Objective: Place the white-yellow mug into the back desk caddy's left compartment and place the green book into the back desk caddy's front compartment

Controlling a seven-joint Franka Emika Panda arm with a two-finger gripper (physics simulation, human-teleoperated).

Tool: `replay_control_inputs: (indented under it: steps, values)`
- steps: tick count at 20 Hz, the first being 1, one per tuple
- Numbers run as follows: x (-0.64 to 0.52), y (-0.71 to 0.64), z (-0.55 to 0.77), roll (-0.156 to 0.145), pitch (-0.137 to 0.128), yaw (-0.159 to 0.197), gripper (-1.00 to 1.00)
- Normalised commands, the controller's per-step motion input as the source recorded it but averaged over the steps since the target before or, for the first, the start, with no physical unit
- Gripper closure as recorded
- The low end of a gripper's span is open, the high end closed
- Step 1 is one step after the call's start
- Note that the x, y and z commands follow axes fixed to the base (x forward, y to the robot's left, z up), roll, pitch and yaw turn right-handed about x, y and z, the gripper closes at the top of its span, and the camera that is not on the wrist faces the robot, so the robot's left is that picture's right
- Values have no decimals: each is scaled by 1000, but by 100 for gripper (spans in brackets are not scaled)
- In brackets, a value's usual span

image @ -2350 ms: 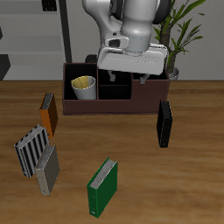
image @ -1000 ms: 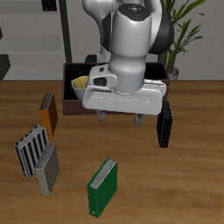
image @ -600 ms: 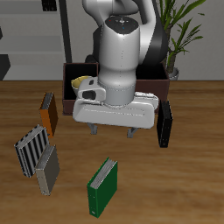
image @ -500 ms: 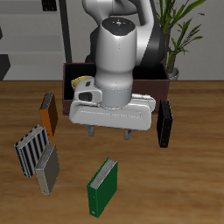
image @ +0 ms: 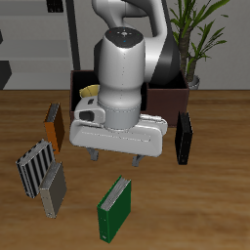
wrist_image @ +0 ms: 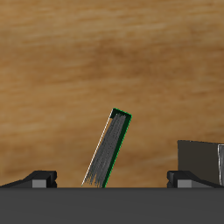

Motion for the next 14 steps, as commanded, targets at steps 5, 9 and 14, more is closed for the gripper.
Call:
replay_control_inputs:
  steps: [5,9,14]
  values:
    - [180,115,-146,44,-11,-30,-100]
    - [229,-125,-57,-13,29,-10,-100]
    - [209,-318,5,-59,17,-82,-100]
